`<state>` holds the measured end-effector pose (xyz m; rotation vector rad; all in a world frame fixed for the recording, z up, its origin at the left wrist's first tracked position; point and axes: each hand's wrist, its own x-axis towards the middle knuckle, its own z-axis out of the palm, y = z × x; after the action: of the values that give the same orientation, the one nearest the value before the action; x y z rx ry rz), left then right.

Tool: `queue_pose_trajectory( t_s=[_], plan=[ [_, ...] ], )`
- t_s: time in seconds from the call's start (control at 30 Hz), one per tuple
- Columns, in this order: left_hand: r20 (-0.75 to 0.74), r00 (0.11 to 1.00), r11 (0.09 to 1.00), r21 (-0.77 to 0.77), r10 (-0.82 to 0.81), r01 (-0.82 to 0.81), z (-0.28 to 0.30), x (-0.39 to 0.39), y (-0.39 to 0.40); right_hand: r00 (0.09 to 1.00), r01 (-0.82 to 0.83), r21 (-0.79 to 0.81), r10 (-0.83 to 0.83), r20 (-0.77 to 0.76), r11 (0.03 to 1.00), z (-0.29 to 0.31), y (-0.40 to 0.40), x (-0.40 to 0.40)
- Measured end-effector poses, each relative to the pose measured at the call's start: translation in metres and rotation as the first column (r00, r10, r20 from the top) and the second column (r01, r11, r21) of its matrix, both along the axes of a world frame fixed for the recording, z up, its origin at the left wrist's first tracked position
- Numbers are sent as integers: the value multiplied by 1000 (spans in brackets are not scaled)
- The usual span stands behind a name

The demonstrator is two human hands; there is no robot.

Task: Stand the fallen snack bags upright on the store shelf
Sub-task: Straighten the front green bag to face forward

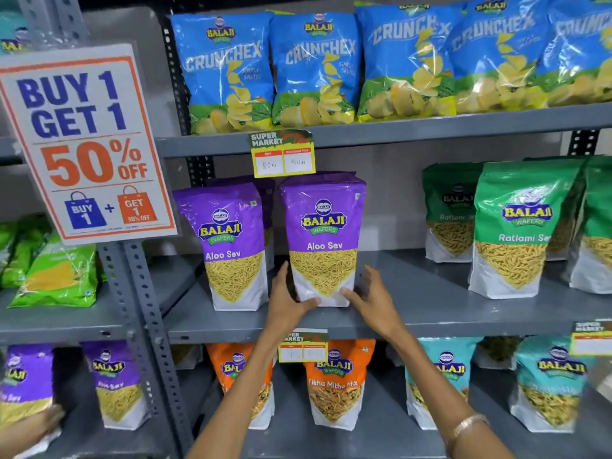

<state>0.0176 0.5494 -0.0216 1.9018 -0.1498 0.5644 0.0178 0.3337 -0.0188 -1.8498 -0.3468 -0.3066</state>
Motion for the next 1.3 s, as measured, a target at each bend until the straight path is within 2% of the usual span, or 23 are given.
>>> queue_pose_trajectory(
  t_s=[0.07, 0.1, 0.17, 0.33, 0.43, 0.53, 0.67, 0.77, 0.87, 1.1, 1.3],
  plan=[
    [228, 954, 975, 59, 196, -214, 4, -35, -28, 984, 96, 38, -101, 145, 995, -8, -12, -27],
    [318, 920, 962, 67, 230, -264, 6, -52, -46, 962, 148, 44, -155, 224, 988, -13, -20, -39],
    [397, 904, 980, 48, 160, -194, 8, -72, -84, 918, 236, 39, -236, 320, 971, -19, -40, -66],
    [326, 939, 994, 13, -111, 113, 12, -70, -194, 846, 400, 66, -396, 358, 914, -14, -133, -84],
    [206, 957, 969, -96, -202, 226, 19, -47, -264, 790, 493, 114, -498, 358, 863, -2, -207, -64],
    [77, 952, 936, -171, -297, 306, 23, -22, -329, 789, 553, 7, -526, 318, 833, -4, -273, -32],
    [-55, 963, 944, -218, -265, 247, 9, 30, -376, 890, 456, -131, -447, 95, 880, -13, -335, 23],
    [-137, 957, 957, -178, -255, 230, 3, 62, -382, 956, 280, -97, -286, -59, 955, -3, -357, 54],
    [-212, 935, 953, -170, -284, 251, 11, 65, -385, 988, 97, -70, -105, -118, 993, 20, -359, 47],
    [-246, 904, 929, -216, -349, 300, 13, 60, -383, 995, 79, -53, -81, -50, 996, 6, -374, 57],
    [-229, 906, 921, -251, -356, 298, 8, 59, -376, 1000, -3, -143, 0, -24, 990, 5, -374, 57]
  ],
)
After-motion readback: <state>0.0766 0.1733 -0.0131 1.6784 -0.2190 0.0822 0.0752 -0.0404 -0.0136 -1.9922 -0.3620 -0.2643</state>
